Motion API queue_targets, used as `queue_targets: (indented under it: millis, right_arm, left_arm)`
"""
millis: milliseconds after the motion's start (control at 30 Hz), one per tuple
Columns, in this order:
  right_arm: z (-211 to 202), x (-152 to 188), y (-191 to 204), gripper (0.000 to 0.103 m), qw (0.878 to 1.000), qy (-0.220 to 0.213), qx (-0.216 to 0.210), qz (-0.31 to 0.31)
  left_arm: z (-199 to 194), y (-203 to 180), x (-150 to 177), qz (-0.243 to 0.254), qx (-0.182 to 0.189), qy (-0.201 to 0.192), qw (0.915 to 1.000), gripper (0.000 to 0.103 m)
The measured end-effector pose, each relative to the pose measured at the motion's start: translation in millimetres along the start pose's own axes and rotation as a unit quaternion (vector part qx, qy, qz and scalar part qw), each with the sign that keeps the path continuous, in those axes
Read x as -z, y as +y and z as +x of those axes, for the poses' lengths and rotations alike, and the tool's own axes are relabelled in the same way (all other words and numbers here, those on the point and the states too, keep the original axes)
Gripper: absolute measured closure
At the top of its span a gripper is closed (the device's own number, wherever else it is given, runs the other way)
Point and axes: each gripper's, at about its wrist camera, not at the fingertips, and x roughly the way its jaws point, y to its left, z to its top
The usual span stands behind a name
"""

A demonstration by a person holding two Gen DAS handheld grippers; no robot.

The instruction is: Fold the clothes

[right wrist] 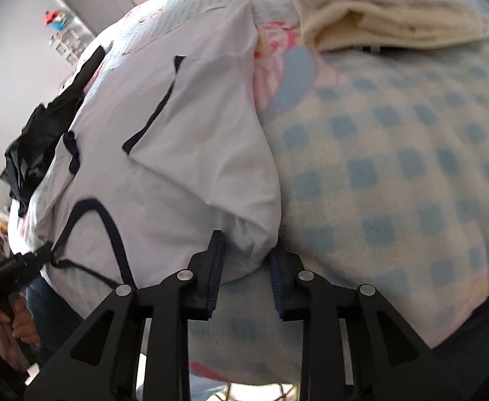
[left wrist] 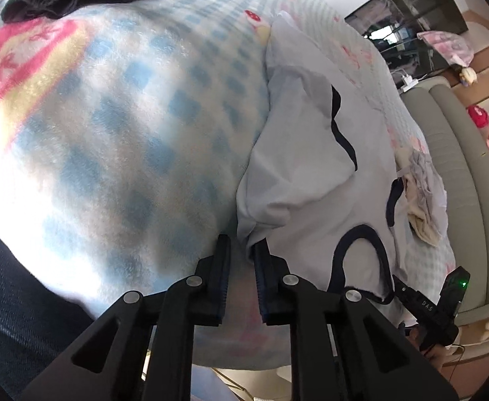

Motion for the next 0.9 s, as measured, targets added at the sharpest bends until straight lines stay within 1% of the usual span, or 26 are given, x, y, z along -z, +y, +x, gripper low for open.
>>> queue_targets:
  millis: [67,100,133,167,200,267,300,333,367,400,467,500,600,633,667,733,800,867,900]
  right_arm:
    - [2,-4,4,0.072,1.000,-0.003,-0.002,0.000]
    - [0,-6,8,0.075,1.000,-0.009,0.002,-0.006]
    - [-2,-8,12,0.081,1.000,-0.014,0.005,-0.012]
    - [-4,-10,15,0.091,1.000,-0.019,0.008,-0.018]
    - [-8,-11,18,0.094,0.999,-0.027,0.004,-0.020]
    - [-15,-12,21,0.094,0.999,-0.038,-0.006,-0.019]
    - [-13,-12,20,0.093,0.999,-0.034,-0.009,-0.016]
    - [-10,-12,17,0.092,1.000,-0.027,-0.007,-0.013]
    - [-5,-10,13,0.086,1.000,-0.017,-0.006,-0.008]
    - [3,-9,9,0.081,1.000,-0.005,-0.017,0.003]
    - [10,-9,6,0.080,0.999,-0.004,-0.028,0.021]
    - [11,-10,8,0.078,0.999,-0.004,-0.028,0.020]
    - [14,-13,12,0.079,1.000,-0.004,-0.025,0.015]
    - [14,-14,12,0.080,1.000,-0.003,-0.024,0.016]
    - [13,-14,11,0.080,1.000,-0.002,-0.022,0.018]
    - [12,-15,10,0.080,1.000,0.000,-0.020,0.020]
    - [11,-16,10,0.078,1.000,0.002,-0.017,0.023]
    - [14,-15,9,0.078,1.000,0.004,-0.016,0.020]
    - [14,-14,10,0.078,1.000,0.004,-0.012,0.014]
  left_arm:
    - [0,-8,-2,0.012,-0.006,-0.001,0.9999,0.087]
    - [-5,-10,-4,0.016,-0.003,-0.011,0.9998,0.088]
    - [-9,-13,-5,0.019,0.002,-0.022,0.9996,0.088]
    - [-13,-15,-6,0.022,0.005,-0.032,0.9992,0.088]
    - [-14,-14,-6,0.022,0.007,-0.033,0.9992,0.088]
    - [-16,-14,-5,0.019,0.009,-0.033,0.9992,0.088]
    - [-13,-11,-4,0.014,0.008,-0.025,0.9996,0.087]
    - [-7,-4,-4,0.003,0.009,-0.007,0.9999,0.086]
    - [-3,0,-3,-0.003,0.011,0.001,0.9999,0.086]
    - [-1,2,-2,-0.004,0.014,0.002,0.9999,0.085]
    - [1,4,-1,-0.007,0.019,0.000,0.9998,0.084]
    - [3,2,-2,-0.008,0.020,0.001,0.9998,0.080]
    - [4,-5,-3,-0.007,0.018,0.001,0.9998,0.072]
    - [3,-10,-3,-0.003,0.012,0.000,0.9999,0.068]
    - [1,-15,-3,0.002,0.006,-0.001,1.0000,0.067]
    - [1,-22,-6,0.027,-0.010,-0.006,0.9996,0.064]
    - [6,-25,-9,0.042,-0.020,-0.001,0.9989,0.065]
    - [6,-27,-10,0.043,-0.024,-0.007,0.9988,0.072]
    - [5,-28,-10,0.044,-0.025,-0.013,0.9986,0.085]
